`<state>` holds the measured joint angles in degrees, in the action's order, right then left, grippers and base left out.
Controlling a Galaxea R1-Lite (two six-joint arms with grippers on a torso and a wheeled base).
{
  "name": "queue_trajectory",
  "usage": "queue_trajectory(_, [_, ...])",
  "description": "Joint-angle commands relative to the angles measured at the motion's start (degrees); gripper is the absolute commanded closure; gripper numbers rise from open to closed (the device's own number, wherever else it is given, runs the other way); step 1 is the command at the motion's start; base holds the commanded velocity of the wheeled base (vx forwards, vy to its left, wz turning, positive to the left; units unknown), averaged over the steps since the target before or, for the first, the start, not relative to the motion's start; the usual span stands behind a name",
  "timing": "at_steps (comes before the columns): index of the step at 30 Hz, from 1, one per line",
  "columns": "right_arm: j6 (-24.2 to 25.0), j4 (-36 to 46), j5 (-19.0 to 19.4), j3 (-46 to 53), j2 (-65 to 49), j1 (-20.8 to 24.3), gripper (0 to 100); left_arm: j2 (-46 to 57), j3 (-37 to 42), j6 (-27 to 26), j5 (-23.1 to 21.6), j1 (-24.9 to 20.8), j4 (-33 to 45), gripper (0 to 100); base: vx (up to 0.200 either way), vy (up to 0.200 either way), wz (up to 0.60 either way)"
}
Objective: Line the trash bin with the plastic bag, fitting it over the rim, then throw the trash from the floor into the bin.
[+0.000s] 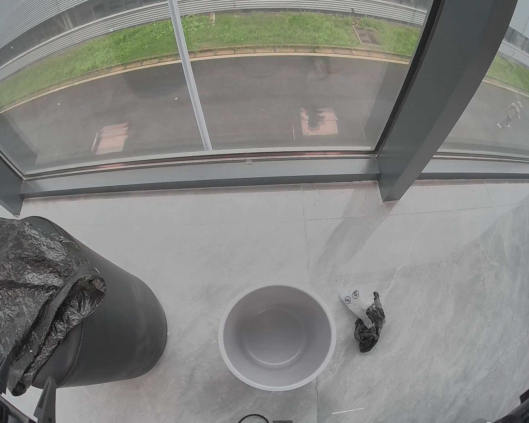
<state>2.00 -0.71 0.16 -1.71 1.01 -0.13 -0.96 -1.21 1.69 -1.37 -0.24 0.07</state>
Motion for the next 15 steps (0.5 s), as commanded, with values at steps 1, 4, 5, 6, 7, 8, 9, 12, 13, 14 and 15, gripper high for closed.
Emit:
queue_trajectory(1, [3.9, 0.5, 0.9, -19.7, 10.2, -0.3, 100, -10.6, -22.0, 7.6, 0.0, -2.0, 1.3, 0, 0.0, 0.0, 0.0])
queue_trajectory(4, [-1.4, -1.6, 2.0, -21.3, 15.6, -1.1, 100, -15.0, -27.1, 5.7, -0.7, -1.9, 3.0, 0, 0.0, 0.0, 0.0])
queue_trajectory(5, [-0.8, -4.7, 2.1, -21.2, 17.6, -0.8, 100, -16.3, -27.1, 4.3, -1.6, -1.9, 2.9, 0, 0.0, 0.0, 0.0])
queue_trajectory(6, [-0.6, -5.0, 2.1, -21.2, 17.9, -0.8, 100, -16.4, -27.1, 4.3, -1.7, -1.9, 2.9, 0, 0.0, 0.0, 0.0])
queue_trajectory(7, [0.8, -8.5, 2.3, -21.1, 21.1, 0.0, 100, -16.9, -26.3, 4.0, -2.5, -1.9, 3.1, 0, 0.0, 0.0, 0.0])
queue_trajectory(8, [1.4, -10.4, 2.3, -21.1, 23.6, 0.8, 100, -17.2, -25.3, 3.6, -2.6, -1.9, 3.0, 0, 0.0, 0.0, 0.0])
queue_trajectory(9, [1.4, -11.4, 2.3, -21.1, 25.1, 1.4, 100, -17.5, -25.2, 3.3, -2.6, -1.9, 2.9, 0, 0.0, 0.0, 0.0])
queue_trajectory(12, [0.6, -15.6, 2.3, -21.5, 30.4, 3.5, 100, -20.0, -25.2, 2.0, -2.7, -2.0, 2.9, 0, 0.0, 0.0, 0.0])
queue_trajectory(13, [0.3, -17.5, 2.2, -21.6, 31.9, 4.4, 100, -20.8, -25.2, 1.2, -2.7, -2.0, 2.9, 0, 0.0, 0.0, 0.0])
queue_trajectory(14, [0.5, -19.9, 2.2, -21.5, 33.9, 5.6, 100, -21.8, -25.0, -0.1, -2.4, -2.0, 3.0, 0, 0.0, 0.0, 0.0])
queue_trajectory(15, [0.5, -20.4, 2.1, -21.5, 34.4, 5.8, 100, -22.1, -25.0, -0.5, -2.3, -1.9, 3.0, 0, 0.0, 0.0, 0.0])
